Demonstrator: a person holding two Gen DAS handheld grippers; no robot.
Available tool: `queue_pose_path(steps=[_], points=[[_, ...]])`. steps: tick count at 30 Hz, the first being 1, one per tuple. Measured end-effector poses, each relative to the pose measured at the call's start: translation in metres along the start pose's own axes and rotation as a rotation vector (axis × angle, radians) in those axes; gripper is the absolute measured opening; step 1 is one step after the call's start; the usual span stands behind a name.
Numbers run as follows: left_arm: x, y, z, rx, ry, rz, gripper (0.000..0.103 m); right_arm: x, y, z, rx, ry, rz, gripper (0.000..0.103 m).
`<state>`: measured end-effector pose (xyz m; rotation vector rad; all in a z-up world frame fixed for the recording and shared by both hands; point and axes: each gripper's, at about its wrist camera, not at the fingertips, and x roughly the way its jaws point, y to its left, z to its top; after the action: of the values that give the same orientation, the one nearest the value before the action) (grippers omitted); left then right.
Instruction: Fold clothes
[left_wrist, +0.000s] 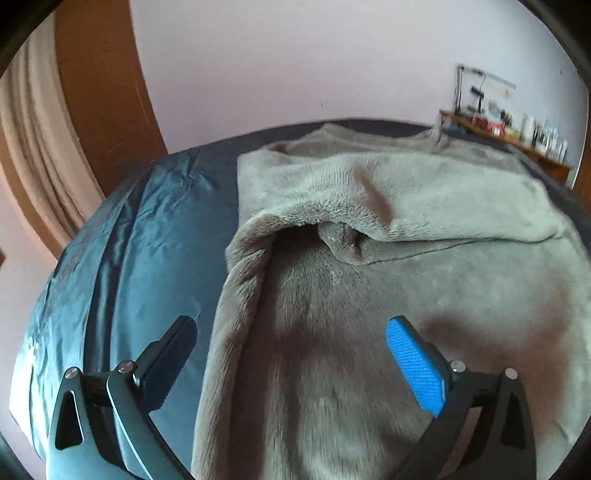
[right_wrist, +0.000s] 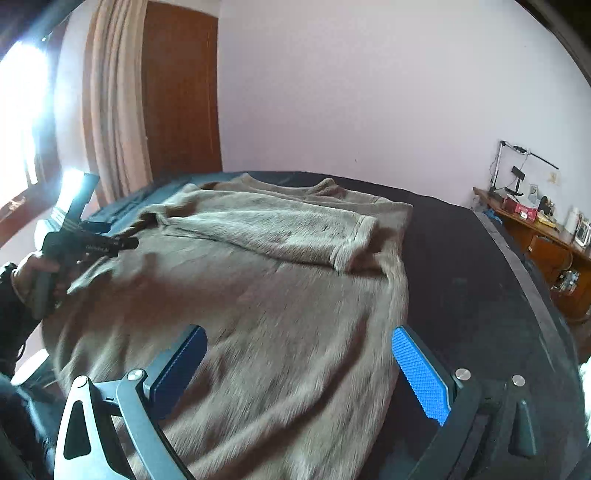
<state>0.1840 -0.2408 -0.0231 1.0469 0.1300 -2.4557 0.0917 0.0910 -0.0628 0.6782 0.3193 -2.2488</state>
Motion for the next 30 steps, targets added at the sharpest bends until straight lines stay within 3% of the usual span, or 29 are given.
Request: queue_pose_path(steps=[4,11,13,15,22,26,30], points=[[-0.031,0.002,-0.017,0.041,-0.03,-0.006,0.103,-0.035,0.02,-0.027,-0.103,-0.031,-0.004,0.102],[-0.06,0.0,-0.037,0.103,-0.054,0.032,0.103,-0.079,0.053,-0.061,-0.281,0.0,-0.013,0.097],[-0.065,0.002,-0.04,0.097,-0.059,0.034,0.103,-0.085,0.058,-0.072,-0.322,0.017,-0.012,0.076],[-0.068,0.004,-0.041,0.08,-0.059,0.035,0.103,-0.084,0.061,-0.08,-0.341,0.045,-0.015,0.067],[-0.076,0.005,-0.042,0.06,-0.067,0.027,0.103,-0.084,0.065,-0.1,-0.389,0.078,0.016,0.067],[-0.077,0.005,-0.043,0.058,-0.066,0.023,0.103,-0.078,0.069,-0.106,-0.448,0.109,-0.046,0.067],[-0.074,0.003,-0.047,0.075,-0.053,0.029,0.103,-0.065,0.076,-0.119,-0.509,0.163,-0.03,0.067]])
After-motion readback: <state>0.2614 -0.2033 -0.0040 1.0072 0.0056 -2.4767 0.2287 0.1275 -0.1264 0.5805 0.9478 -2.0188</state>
